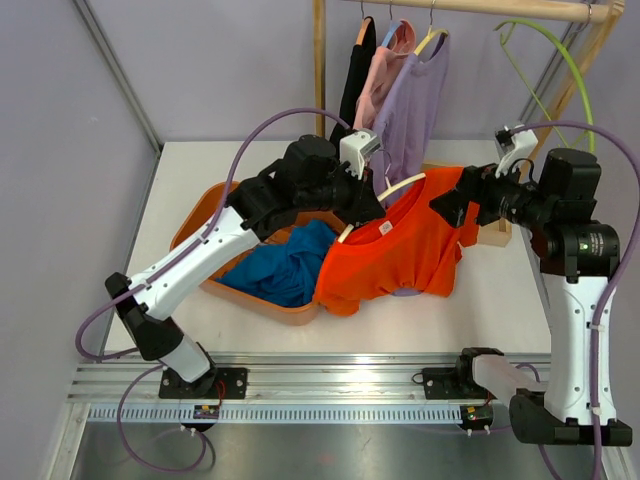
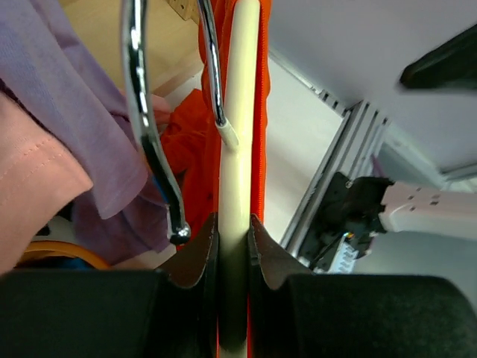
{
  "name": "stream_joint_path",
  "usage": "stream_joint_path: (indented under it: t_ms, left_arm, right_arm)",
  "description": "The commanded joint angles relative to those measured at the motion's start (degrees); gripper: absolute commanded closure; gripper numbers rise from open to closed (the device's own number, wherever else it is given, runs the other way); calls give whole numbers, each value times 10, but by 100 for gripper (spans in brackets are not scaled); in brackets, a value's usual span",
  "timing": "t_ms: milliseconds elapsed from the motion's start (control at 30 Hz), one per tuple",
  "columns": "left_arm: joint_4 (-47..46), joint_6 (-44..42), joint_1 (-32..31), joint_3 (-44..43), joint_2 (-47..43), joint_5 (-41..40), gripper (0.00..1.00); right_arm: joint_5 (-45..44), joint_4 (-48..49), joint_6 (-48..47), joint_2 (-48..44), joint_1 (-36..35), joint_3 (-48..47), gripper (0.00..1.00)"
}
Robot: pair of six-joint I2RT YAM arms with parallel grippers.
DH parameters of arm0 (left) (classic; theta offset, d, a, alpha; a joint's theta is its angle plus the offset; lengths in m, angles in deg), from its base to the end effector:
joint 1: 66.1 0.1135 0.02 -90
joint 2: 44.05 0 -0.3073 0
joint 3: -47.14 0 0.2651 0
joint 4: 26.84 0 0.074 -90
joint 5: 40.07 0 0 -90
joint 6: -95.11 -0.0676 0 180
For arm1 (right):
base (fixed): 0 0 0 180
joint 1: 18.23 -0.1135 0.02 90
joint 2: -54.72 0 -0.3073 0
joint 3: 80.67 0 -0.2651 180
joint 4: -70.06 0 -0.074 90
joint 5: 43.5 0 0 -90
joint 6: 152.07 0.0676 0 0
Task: Remove the t-shirt from the hanger
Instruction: Remove the tshirt from the hanger
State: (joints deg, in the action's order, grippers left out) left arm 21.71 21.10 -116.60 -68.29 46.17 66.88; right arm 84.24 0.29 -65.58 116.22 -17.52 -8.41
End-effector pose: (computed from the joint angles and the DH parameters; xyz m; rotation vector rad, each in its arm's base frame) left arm 0.2318 -0.3122 0.4788 0.8207 1.9475 -1.0204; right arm 0.1741 0.0392 0.5241 -0.4696 1.8800 0.6002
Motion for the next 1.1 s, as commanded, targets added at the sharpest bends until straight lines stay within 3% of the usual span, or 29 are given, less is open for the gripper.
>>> stream_joint_path:
  t_ms: [0, 233, 400, 533, 633, 667, 767, 800, 1000, 1067]
  left_arm:
    - [-52, 134, -3, -36, 5, -3, 100]
    - [-53, 169, -12, -44, 16, 13, 100]
    - [-63, 180, -14, -32, 12, 14, 100]
    - [-68, 185, -14, -25, 8, 13, 100]
    - [-75, 186, -14, -18, 4, 13, 100]
    - [-74, 184, -14, -17, 3, 12, 100]
    - [-62, 167, -14, -15, 3, 1, 100]
    - [-52, 160, -14, -15, 4, -2, 100]
    - [3, 64, -14, -36, 17, -21, 100]
    - [35, 28, -14, -62, 36, -20, 100]
  right_arm:
    - [-126, 55, 89, -47, -4, 70, 5]
    - [-141, 126, 134, -26, -36, 90, 1]
    - [-184, 125, 149, 19, -74, 80, 11]
    - [-202, 125, 145, 32, -85, 79, 25]
    - [-211, 123, 134, 37, -91, 76, 48]
    - [-211, 123, 131, 38, -91, 72, 67]
    - [-202, 125, 125, 35, -91, 60, 95]
    - [-199, 124, 121, 32, -91, 56, 100]
    - [-34, 159, 59, 15, -91, 8, 100]
    - [38, 241, 75, -1, -91, 12, 100]
